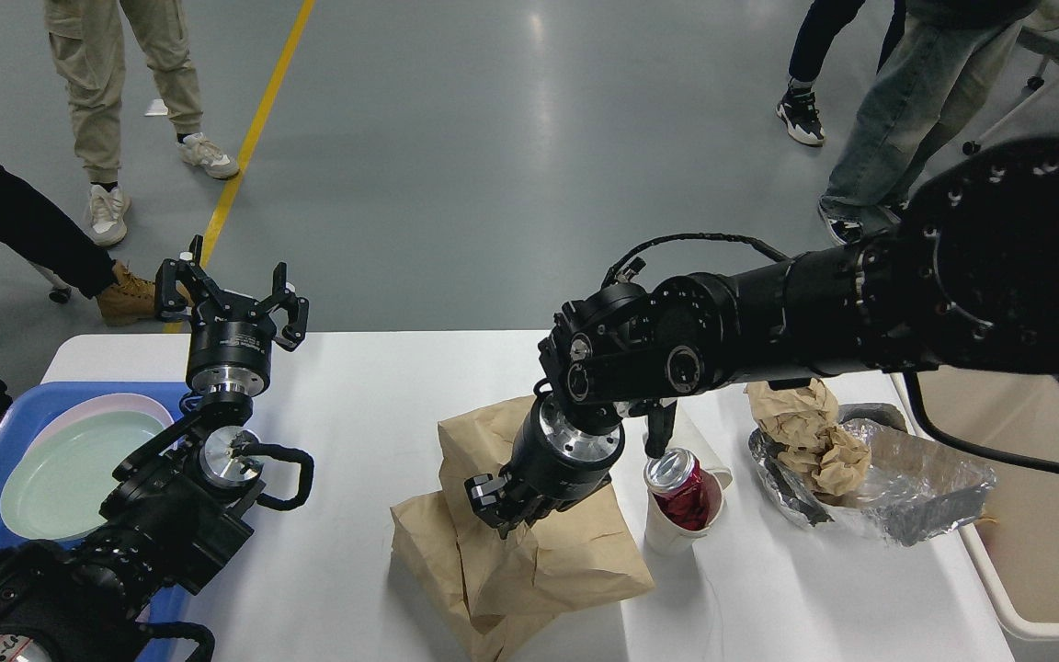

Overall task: Tidy desktop
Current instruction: 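Close the right gripper on the upper brown paper bag, then lift the upper paper bag up and carry it toward the bin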

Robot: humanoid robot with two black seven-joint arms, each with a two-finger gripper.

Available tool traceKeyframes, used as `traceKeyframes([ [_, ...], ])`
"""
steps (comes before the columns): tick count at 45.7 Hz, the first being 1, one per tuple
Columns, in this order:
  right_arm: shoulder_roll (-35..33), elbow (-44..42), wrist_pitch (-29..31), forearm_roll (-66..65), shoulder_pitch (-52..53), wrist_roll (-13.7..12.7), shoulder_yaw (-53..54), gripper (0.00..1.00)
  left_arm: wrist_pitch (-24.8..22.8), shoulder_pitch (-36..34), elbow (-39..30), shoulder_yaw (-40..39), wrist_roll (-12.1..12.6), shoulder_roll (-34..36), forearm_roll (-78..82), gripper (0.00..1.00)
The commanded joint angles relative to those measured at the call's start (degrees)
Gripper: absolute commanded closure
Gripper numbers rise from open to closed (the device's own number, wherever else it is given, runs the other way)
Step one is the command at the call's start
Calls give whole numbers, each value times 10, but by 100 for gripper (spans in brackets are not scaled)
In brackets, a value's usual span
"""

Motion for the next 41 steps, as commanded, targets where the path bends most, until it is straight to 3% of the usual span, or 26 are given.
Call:
traceKeyframes([
  [1,-1,1,17,1,28,0,0,100,0,0,0,0,0,0,0,4],
  [14,-15,0,70,18,108,0,16,100,0,0,0,0,0,0,0,4],
  [34,-121,1,242,27,335,1,-19,100,0,0,0,0,0,0,0,4],
  [41,-143,-4,242,24,384,1,-63,100,0,0,0,0,0,0,0,4],
])
